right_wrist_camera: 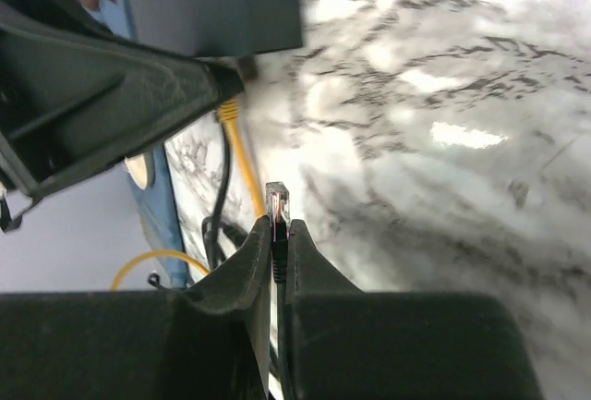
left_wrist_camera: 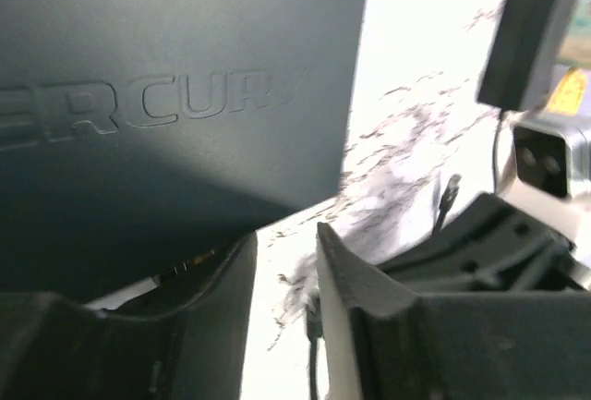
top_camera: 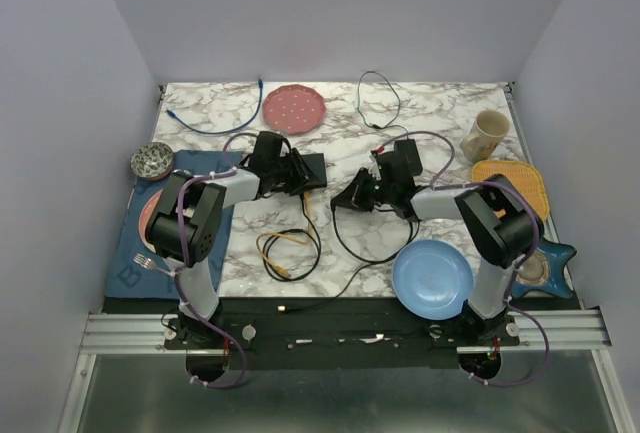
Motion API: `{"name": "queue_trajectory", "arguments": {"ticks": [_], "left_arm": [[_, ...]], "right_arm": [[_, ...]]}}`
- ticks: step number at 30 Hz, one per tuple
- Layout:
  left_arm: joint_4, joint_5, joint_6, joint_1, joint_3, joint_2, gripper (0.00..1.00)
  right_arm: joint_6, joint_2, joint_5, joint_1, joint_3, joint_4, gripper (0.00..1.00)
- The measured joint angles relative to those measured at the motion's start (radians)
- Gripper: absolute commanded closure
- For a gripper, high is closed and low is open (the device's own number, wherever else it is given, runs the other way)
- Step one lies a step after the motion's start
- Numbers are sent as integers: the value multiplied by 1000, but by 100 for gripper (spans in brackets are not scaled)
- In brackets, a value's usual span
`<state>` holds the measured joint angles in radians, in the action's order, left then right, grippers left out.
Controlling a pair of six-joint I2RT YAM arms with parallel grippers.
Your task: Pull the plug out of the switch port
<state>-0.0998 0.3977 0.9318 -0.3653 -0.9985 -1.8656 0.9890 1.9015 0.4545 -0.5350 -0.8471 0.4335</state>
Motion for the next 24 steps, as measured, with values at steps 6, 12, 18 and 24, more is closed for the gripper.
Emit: {"name": "queue_trajectory", "arguments": {"ticks": [6, 12, 18, 24], "left_arm": [[-141, -2, 13, 3, 79, 179, 32], [-341, 1, 56, -100, 235, 336, 27], [-397, -18, 36, -234, 332, 433, 28], [-412, -42, 5, -309, 347, 446, 50]], "right_arm": [[-108, -235, -101, 0, -21, -160, 99], [-150, -326, -154, 0, -80, -246, 99], [-152, -363, -164, 0, -82, -314, 99], [-152, -444, -173, 0, -69, -331, 99]]}}
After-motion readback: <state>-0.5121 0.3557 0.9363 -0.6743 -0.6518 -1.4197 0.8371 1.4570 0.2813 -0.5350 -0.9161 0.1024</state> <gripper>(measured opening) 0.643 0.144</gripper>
